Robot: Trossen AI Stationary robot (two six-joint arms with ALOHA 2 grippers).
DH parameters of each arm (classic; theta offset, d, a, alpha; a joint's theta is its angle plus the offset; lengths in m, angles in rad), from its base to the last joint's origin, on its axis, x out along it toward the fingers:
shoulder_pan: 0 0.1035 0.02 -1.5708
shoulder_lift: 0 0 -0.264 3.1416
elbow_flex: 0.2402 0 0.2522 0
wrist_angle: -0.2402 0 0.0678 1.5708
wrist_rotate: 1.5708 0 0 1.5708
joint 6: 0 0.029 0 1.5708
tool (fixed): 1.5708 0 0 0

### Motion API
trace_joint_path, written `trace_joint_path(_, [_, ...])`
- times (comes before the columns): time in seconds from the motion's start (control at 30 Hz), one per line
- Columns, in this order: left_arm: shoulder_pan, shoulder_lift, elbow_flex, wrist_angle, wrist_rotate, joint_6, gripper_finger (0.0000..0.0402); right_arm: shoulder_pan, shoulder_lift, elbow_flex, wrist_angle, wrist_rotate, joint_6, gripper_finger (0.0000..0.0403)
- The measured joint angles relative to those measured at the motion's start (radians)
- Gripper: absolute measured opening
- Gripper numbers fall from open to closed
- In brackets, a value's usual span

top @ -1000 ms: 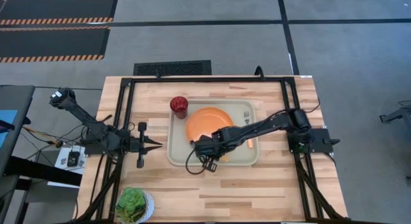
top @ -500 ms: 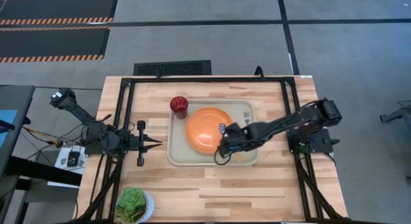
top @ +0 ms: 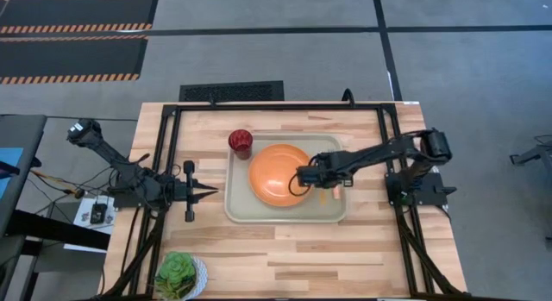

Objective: Pick and place plate/cup/fork/spoon on tray
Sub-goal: Put the orange spoon to the right of the orange plate on the gray serving tray

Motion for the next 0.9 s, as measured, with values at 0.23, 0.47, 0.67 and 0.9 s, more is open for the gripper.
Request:
trace_joint_path(0.23, [0.000,0.000,0.000,-0.013,-0.020,-0.034,0.0019,-0.101,0.071,0.008,0.063,-0.045,-0.091,0.0042])
trace_joint_path(0.47, [0.000,0.000,0.000,-0.026,-0.038,-0.052,0.0019,-0.127,0.114,0.006,0.061,-0.103,-0.121,0.0041])
trace_joint_path(0.67, [0.000,0.000,0.000,-0.034,-0.041,-0.052,0.0020,-0.137,0.105,0.007,0.039,-0.096,-0.123,0.0040])
trace_joint_path(0.9, [0.000,0.000,0.000,-0.038,-0.041,-0.072,0.0020,-0.171,0.109,0.006,0.047,-0.100,-0.133,0.0039])
